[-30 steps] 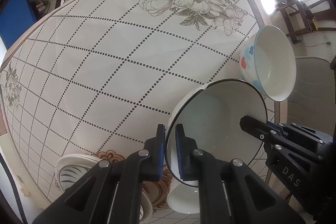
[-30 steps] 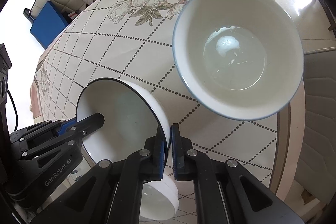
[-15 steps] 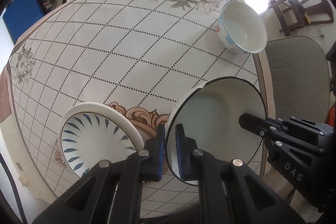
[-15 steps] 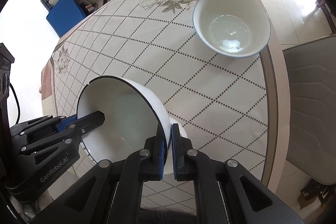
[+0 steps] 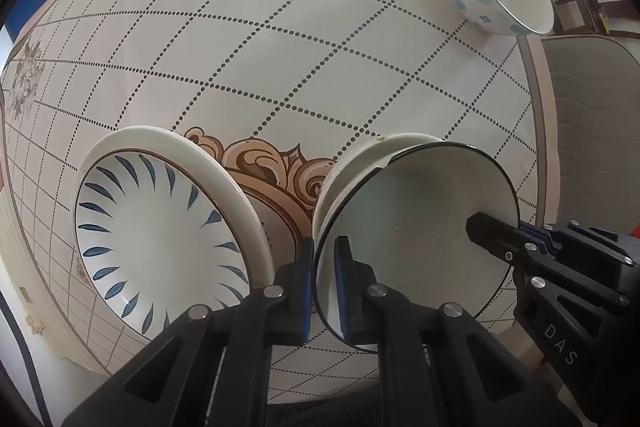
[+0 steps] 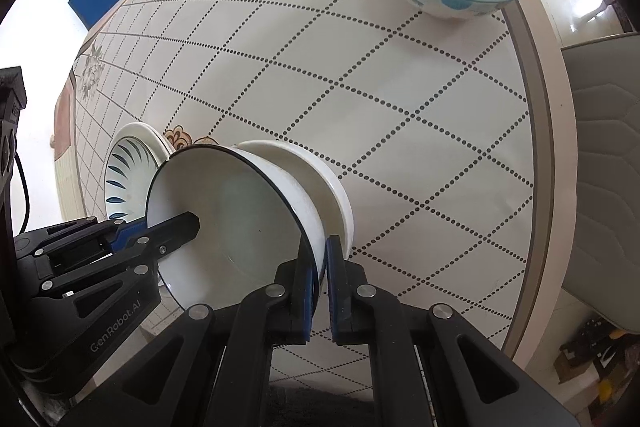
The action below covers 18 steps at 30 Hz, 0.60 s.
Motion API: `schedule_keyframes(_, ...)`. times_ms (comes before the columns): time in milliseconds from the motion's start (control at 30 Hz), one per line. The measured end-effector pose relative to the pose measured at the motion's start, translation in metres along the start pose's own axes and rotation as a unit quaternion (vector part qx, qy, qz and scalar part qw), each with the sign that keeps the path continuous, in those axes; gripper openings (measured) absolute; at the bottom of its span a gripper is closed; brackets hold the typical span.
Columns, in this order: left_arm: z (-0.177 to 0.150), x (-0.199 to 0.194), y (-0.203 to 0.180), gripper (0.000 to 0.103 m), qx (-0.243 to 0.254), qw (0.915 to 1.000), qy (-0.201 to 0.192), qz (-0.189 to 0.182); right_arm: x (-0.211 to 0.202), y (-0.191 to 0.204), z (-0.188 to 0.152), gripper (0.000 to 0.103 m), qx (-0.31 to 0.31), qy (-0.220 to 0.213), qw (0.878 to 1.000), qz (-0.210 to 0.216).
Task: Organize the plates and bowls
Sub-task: 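Lower the black-rimmed bowl into the plain white bowl and open both grippers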
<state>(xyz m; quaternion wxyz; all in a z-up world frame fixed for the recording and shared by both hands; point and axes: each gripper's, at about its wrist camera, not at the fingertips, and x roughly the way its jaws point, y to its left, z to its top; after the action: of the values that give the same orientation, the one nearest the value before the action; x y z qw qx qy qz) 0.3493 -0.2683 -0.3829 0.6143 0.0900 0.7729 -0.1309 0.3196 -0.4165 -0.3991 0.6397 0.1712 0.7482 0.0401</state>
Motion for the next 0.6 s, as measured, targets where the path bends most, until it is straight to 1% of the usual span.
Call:
schedule_keyframes(200,0.004,0.009,-0.004,0.008,0.004,0.9999,0.005,0.015,0.008,0.000,0.003,0.007,-0.007,0.006,1.000,-0.011)
schedule_keyframes(367,0.008,0.013,-0.006,0.008,-0.002,0.9998,0.010,0.015,0.010,0.003,0.008,0.008,-0.010,0.018,1.000,-0.017)
schedule_keyframes(533,0.001,0.015,-0.004,0.009,-0.003,0.9999,0.010,0.013,0.006,0.001,0.007,0.012,-0.004,0.020,1.000,-0.009)
schedule_keyframes(600,-0.002,0.014,0.000,0.009,-0.002,0.9999,0.006,0.014,0.004,-0.003,0.004,0.013,0.001,0.023,1.000,-0.012)
